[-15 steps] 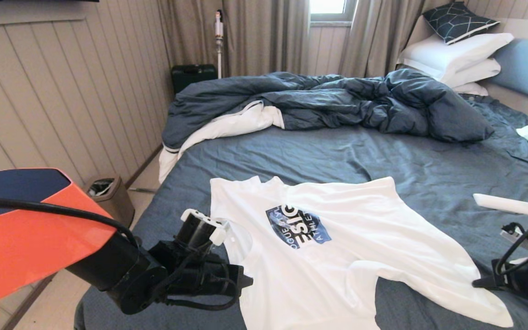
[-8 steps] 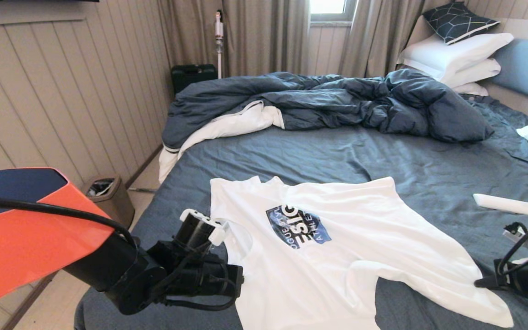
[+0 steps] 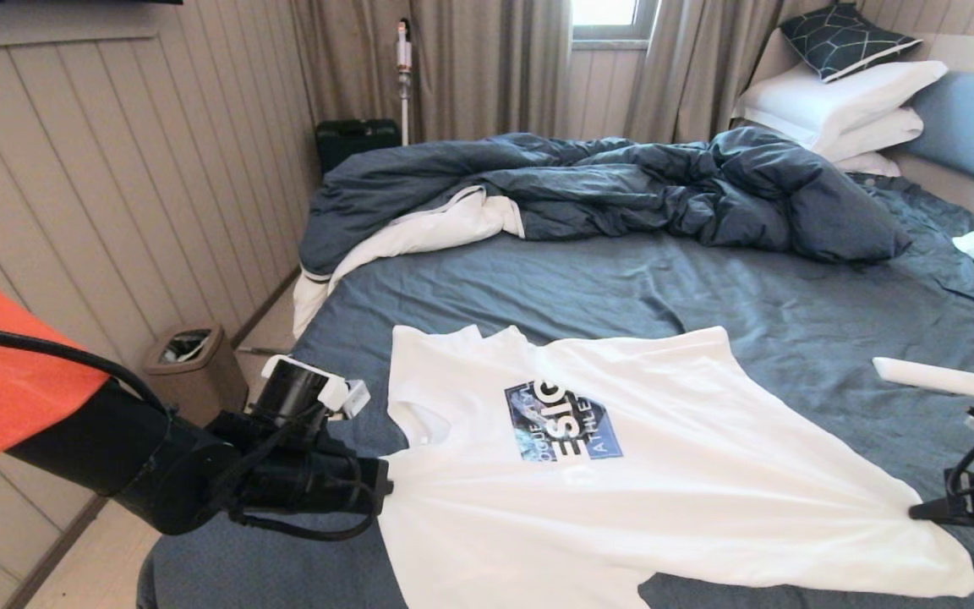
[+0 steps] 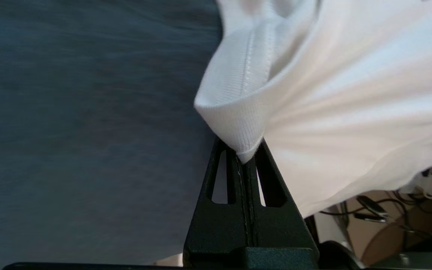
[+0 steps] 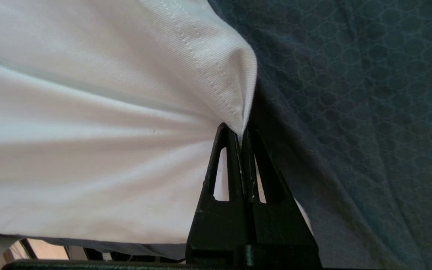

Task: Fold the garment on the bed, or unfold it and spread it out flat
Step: Unford the white T-shirt

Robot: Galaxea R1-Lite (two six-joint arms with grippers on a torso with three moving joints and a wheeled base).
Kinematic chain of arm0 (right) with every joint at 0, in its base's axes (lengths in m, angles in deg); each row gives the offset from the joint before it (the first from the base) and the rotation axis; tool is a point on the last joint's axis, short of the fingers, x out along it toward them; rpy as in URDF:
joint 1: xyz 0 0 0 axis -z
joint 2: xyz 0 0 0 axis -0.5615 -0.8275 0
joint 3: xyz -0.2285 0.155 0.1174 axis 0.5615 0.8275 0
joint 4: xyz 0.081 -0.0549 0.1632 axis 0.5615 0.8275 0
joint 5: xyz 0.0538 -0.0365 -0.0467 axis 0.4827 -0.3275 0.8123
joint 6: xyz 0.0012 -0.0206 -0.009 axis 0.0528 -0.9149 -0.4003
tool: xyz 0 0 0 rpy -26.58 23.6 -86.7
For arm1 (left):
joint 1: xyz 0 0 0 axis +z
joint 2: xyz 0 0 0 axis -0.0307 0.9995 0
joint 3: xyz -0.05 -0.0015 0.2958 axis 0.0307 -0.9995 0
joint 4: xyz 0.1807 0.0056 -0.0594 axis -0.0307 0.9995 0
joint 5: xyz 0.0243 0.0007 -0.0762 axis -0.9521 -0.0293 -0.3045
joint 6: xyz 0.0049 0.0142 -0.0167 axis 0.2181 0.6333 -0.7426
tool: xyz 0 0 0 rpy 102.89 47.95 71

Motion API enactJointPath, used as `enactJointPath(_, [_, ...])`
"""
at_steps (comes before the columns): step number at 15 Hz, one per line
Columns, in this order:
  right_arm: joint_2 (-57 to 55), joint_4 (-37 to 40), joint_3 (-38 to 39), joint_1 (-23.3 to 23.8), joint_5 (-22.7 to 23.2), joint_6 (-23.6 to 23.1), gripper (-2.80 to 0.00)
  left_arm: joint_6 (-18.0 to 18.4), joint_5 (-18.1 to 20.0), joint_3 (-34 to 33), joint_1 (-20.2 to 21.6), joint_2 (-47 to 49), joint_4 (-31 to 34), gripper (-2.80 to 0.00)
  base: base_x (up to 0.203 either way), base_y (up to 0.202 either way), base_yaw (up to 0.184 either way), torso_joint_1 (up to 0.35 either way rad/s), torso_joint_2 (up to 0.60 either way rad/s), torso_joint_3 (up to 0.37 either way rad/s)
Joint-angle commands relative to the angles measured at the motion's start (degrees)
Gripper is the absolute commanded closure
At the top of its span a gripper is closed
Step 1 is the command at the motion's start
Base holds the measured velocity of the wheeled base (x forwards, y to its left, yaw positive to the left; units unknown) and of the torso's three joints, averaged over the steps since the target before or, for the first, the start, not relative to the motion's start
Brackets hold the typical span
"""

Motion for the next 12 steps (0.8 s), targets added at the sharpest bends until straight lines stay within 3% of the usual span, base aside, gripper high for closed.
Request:
enactJointPath(1, [-1.0, 0.0, -0.4, 0.5, 0.1, -0.2, 0.00, 1.4, 0.0, -0.3, 2.5, -2.3, 1.4, 0.00, 0.000, 0.000, 0.000, 0.000, 0.00, 0.000])
enactJointPath(6, [-1.5, 0.0, -0.6, 0.5, -1.2, -0.6, 0.00, 7.3, 4.5, -0.4, 4.6, -5.0, 10.4, 0.00, 0.000, 0.000, 0.000, 0.000, 0.00, 0.000])
enactJointPath(12, [-1.4, -0.1, -0.3, 0.3, -1.1, -0.7, 0.00, 7.4, 4.8, -0.3, 4.5, -3.8, 10.5, 0.00, 0.000, 0.000, 0.000, 0.000, 0.00, 0.000])
